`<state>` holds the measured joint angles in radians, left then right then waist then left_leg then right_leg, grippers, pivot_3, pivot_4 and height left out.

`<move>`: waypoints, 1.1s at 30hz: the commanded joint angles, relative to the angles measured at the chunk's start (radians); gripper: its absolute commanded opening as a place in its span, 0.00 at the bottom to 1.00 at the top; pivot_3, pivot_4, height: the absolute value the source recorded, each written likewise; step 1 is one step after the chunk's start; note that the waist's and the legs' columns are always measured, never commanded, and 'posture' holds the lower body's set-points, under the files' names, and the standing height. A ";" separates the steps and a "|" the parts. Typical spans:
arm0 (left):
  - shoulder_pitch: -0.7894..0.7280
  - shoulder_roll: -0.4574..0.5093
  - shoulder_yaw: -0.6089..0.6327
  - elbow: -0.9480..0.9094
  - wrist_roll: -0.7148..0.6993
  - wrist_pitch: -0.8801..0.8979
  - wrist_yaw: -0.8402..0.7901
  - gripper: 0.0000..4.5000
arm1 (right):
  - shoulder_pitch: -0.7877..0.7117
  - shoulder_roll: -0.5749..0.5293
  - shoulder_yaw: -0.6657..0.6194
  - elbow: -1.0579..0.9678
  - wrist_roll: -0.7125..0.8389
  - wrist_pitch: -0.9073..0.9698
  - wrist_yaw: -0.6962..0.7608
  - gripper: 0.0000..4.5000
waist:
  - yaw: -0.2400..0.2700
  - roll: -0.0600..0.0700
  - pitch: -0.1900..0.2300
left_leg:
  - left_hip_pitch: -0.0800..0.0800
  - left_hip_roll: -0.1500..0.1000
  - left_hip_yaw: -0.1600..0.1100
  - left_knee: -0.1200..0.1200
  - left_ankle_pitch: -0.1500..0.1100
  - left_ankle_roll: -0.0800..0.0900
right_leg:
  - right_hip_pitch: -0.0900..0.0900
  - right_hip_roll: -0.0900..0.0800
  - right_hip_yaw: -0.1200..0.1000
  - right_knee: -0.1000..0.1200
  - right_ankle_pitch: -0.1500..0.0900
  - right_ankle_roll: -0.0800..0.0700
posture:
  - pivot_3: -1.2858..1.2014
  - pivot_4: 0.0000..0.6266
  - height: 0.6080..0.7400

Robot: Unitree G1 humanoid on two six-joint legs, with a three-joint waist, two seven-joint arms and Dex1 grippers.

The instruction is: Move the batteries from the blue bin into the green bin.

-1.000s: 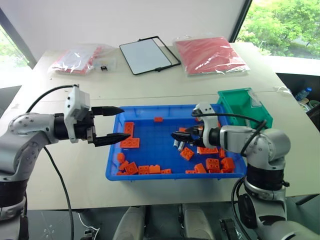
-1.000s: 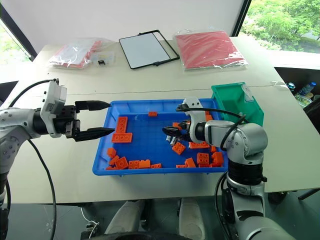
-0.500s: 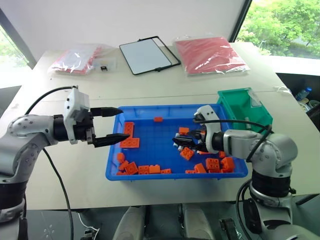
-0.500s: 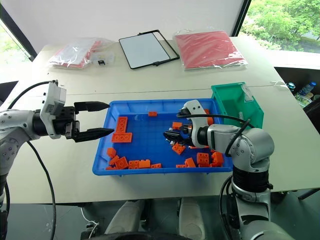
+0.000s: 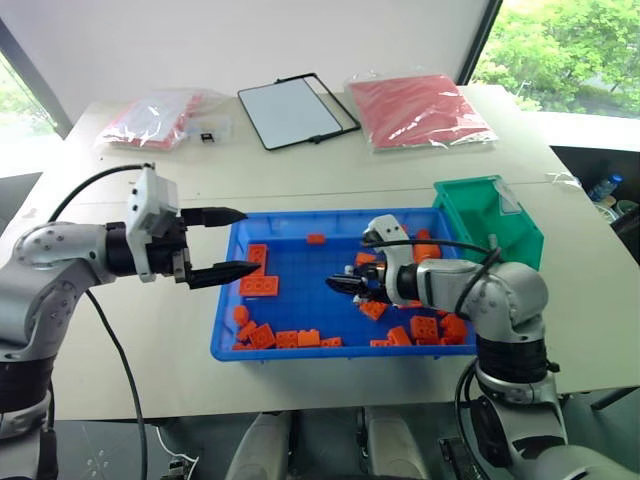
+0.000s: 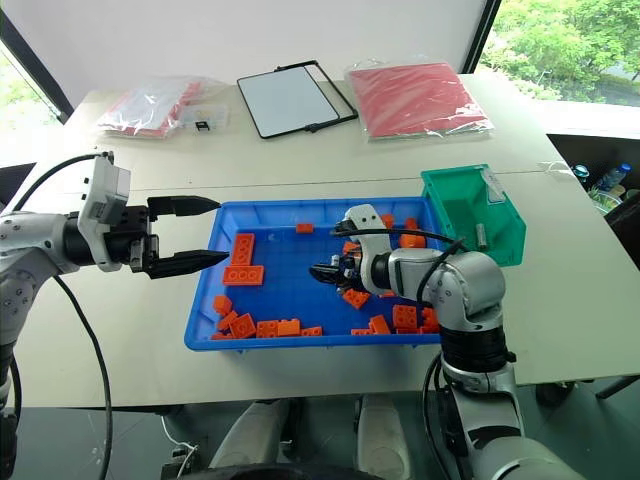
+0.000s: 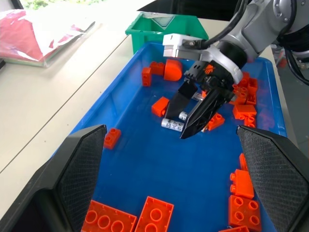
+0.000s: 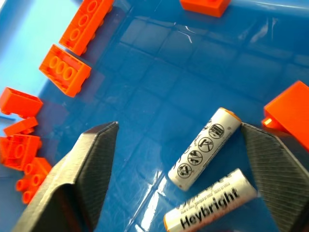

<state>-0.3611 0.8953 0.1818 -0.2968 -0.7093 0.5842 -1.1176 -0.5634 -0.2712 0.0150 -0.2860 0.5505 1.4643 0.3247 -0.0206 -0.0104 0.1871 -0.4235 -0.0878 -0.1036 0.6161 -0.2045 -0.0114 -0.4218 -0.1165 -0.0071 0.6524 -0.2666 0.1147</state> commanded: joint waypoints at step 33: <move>-0.078 -0.063 -0.050 0.041 0.019 -0.022 -0.035 1.00 | -0.033 -0.381 -0.403 -0.136 0.075 -0.060 0.133 0.88 | 0.001 0.000 0.000 | 0.002 0.002 0.011 0.002 0.000 0.002 | 0.000 -0.001 0.004 0.001 0.000 0.000 | 0.52 0.24 0.96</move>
<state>-0.4291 0.8217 0.1079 -0.2495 -0.6867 0.5772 -1.1493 -0.5648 -0.6641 -0.4012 -0.3272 0.5546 1.4014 0.4145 -0.0193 -0.0106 0.1872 -0.4214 -0.0856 -0.0925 0.6177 -0.2049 -0.0095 -0.4213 -0.1172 -0.0027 0.6534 -0.2663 0.1151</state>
